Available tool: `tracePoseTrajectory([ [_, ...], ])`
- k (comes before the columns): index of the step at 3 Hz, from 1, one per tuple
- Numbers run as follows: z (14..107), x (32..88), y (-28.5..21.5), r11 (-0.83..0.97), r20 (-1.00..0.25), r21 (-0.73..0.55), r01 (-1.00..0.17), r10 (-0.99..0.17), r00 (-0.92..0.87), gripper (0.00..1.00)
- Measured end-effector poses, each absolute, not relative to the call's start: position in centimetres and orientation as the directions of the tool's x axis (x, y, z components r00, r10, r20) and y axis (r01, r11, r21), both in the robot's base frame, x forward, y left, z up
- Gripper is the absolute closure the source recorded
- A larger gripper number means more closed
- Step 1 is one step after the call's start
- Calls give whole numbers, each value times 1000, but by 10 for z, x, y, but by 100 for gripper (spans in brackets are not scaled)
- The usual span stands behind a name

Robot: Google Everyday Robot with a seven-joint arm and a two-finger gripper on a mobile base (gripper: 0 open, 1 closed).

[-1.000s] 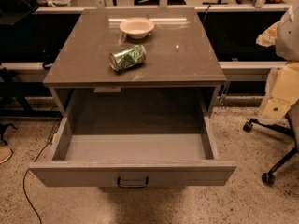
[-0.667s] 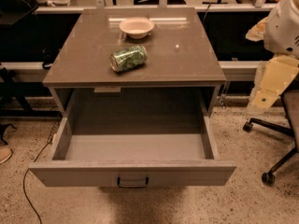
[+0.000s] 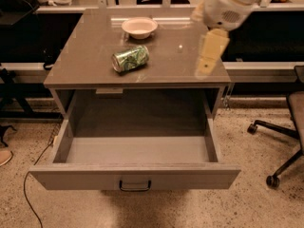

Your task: Place green can into bottom drawer

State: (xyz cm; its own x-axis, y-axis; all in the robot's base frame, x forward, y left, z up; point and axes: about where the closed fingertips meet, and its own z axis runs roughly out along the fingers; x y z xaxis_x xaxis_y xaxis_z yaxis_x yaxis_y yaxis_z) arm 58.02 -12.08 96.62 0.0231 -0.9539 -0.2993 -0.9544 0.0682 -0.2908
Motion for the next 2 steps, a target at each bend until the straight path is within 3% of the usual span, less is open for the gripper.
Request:
tracePoseTrajectory([
  [2, 934, 648, -26, -44, -236, -308, -950, -964, 121, 0],
])
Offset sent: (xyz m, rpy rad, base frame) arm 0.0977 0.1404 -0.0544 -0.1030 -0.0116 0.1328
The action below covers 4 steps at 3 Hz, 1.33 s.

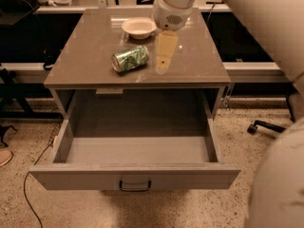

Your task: Place green can into bottom drawer

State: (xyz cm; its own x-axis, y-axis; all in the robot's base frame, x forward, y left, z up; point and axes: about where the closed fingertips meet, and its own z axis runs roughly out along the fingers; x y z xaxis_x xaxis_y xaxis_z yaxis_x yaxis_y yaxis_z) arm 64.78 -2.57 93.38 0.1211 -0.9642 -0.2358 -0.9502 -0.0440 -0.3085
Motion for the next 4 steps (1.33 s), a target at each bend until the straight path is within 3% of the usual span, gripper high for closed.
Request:
tracePoseTrajectory([
  [2, 890, 694, 33, -86, -194, -254, -963, -971, 138, 0],
  [4, 853, 715, 49, -75, -163, -187, -979, -981, 106, 0],
])
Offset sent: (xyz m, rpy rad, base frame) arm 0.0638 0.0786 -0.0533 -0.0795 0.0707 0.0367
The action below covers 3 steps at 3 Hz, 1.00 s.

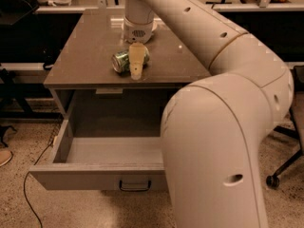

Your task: Place green can into bottom drawer

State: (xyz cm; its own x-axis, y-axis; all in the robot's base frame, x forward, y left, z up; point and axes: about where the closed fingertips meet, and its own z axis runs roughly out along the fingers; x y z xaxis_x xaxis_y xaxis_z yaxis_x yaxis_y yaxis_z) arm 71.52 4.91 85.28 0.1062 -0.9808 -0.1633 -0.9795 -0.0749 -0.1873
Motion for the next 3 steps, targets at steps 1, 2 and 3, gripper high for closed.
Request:
tracePoseTrajectory([
  [1, 837, 722, 46, -40, -168, -157, -987, -984, 67, 19],
  [2, 834, 726, 40, -8, -181, -147, -989, -983, 35, 42],
  [3, 845, 726, 35, 6, -209, -161, -987, -978, 29, 66],
])
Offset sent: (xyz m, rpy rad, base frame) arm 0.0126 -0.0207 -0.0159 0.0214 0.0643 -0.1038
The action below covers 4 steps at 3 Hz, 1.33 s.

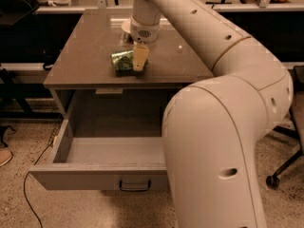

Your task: Place green can into bottom drawer

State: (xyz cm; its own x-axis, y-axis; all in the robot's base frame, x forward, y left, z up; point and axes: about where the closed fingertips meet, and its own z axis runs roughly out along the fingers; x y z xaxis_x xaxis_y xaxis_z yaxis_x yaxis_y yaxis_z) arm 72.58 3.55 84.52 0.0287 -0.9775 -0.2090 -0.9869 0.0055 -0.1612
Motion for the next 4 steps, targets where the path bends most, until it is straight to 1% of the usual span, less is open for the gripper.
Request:
tracePoseTrajectory([
  [1, 869, 712, 21, 18, -252, -194, -981, -967, 32, 89],
  [2, 885, 678, -9, 51, -271, -204, -978, -963, 6, 100],
  [3, 877, 636, -45, 128, -283, -169, -977, -956, -76, 100],
  [4, 840, 595, -76, 215, -250, -98, -972, -950, -185, 100],
])
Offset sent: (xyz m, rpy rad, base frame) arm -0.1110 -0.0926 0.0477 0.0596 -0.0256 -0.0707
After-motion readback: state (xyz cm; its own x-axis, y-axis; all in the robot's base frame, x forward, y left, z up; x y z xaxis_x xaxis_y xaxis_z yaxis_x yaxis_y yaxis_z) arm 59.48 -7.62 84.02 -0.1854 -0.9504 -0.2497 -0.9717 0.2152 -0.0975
